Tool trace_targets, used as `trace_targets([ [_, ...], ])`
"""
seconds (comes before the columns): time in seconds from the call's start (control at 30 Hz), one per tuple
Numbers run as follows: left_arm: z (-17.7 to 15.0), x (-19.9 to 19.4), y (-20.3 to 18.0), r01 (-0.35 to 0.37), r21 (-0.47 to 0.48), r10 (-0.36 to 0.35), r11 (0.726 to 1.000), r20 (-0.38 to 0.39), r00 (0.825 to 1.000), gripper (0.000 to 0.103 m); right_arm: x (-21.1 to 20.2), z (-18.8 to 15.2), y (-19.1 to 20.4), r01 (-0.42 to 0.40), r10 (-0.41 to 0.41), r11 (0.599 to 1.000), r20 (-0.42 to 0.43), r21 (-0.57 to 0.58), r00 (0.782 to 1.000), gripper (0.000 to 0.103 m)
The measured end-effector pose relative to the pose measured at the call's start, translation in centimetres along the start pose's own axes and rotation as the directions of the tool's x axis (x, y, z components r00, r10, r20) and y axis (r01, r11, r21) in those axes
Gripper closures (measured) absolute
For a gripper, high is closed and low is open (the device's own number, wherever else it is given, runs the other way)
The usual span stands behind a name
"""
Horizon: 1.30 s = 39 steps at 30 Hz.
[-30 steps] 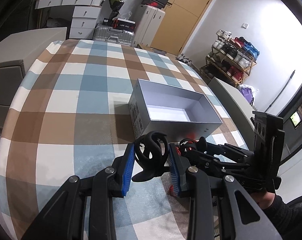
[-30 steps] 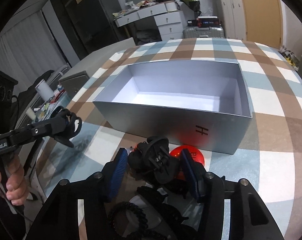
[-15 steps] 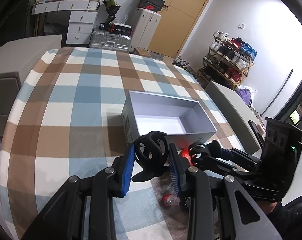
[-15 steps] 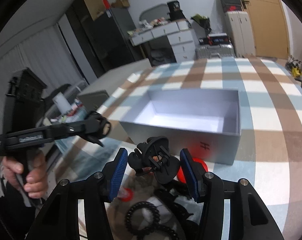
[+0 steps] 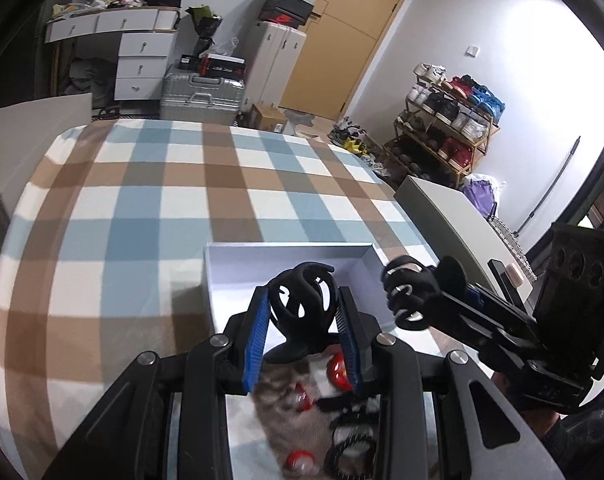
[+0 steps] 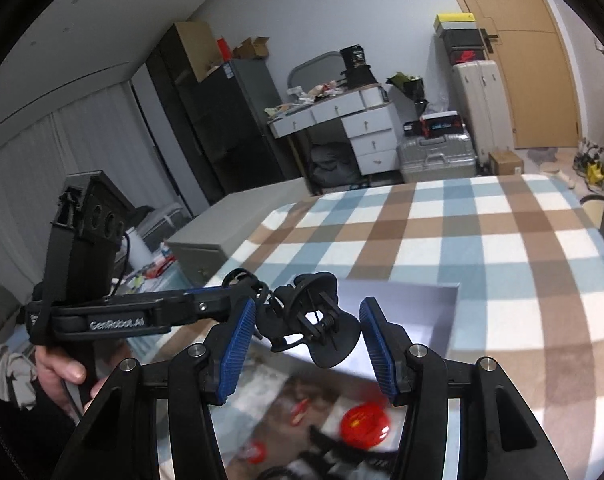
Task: Organize jewelry
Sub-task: 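Carry both black claw clips into the grey box and open both tools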
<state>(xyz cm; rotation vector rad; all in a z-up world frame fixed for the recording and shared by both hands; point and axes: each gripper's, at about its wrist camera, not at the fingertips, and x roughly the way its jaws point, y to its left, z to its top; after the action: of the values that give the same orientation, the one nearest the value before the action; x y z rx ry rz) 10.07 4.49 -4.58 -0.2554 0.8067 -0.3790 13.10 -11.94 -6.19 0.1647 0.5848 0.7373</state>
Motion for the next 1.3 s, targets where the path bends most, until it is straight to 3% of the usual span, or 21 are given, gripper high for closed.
trace_targets([
  [0.3, 1.0, 3.9, -0.1, -0.005, -0.005, 0.004, 1.000, -0.080, 0.997, 0.076, 3.3, 0.4, -3.5, 0.047, -0.042, 0.997, -0.081, 0.057, 0.996, 0.050],
  [0.6, 0.9, 5.8, 0.0, -0.001, -0.013, -0.001, 1.000, -0.133, 0.991, 0.076, 5.4, -0.1, -4.7, 0.069, -0.062, 0.997, -0.150, 0.038, 0.987, 0.050],
  [1.13, 1.5, 6.9, -0.3, -0.003, 0.002, 0.004, 1.000, -0.161, 0.987, 0.075, 6.6, 0.3, -4.6, 0.119, -0.115, 0.993, -0.195, 0.007, 0.974, 0.048],
  [1.2, 1.4, 6.8, -0.3, -0.003, 0.000, 0.003, 1.000, -0.162, 0.987, 0.075, 6.4, 0.3, -4.5, 0.110, -0.107, 0.994, -0.187, 0.009, 0.976, 0.046],
  [1.3, 1.5, 6.9, -0.4, -0.015, 0.002, 0.015, 1.000, -0.171, 0.985, 0.074, 5.8, 0.4, -4.5, 0.128, -0.124, 0.992, -0.159, 0.012, 0.979, 0.034],
])
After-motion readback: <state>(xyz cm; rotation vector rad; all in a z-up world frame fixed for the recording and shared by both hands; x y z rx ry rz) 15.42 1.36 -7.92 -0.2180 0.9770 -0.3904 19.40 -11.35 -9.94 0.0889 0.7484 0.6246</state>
